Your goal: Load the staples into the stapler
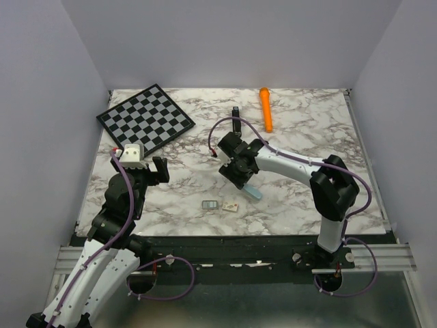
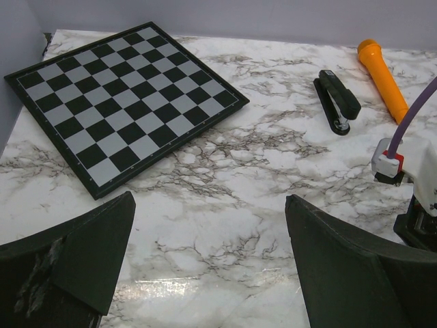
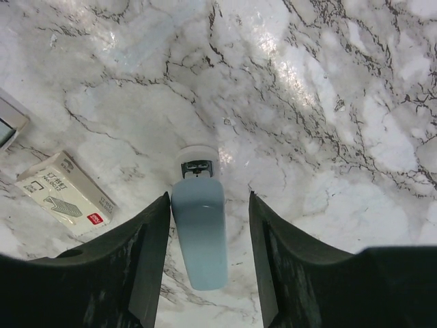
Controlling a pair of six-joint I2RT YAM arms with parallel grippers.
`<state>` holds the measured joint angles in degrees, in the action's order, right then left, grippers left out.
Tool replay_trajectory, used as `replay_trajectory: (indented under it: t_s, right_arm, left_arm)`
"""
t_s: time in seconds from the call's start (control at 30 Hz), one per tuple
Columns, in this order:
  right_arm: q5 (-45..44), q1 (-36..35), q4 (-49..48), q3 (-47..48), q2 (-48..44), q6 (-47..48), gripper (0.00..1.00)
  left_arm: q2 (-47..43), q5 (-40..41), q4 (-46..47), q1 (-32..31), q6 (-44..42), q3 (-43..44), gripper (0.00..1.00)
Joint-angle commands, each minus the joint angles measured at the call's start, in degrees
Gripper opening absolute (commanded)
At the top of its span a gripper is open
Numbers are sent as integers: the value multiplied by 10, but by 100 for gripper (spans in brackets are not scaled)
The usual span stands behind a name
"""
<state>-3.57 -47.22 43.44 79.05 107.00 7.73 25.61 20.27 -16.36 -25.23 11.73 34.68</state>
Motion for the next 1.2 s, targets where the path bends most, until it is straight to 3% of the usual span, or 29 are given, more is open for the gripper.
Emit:
replay_trajectory:
  t_s: [0.0,0.37,0.5,0.7,0.93,0.97,1.17]
  right_arm:
    - [-21,-9,21,17,11,-2,54]
    - [-14,-14,26,16,30,-3,53]
    - [-18,-15,24,15,23,-4,31]
    - [-6,-15,2,6,-15,4,15]
    - [57,-16,-62,-33,-118,43,10]
    - [80,-16,-72,-44,-143,62,5]
    - [151,-20,-112,-69,-217,91,6]
  left_arm:
    - [-1,-10,10,2,-9,-5,99]
    - [-2,-11,8,2,-9,-4,99]
    - [-1,-13,8,2,-9,-4,99]
    - [9,-45,10,2,0,-4,99]
    - [101,-233,30,2,29,13,99]
    - [126,-280,41,2,37,15,99]
    - [195,-379,90,2,81,27,99]
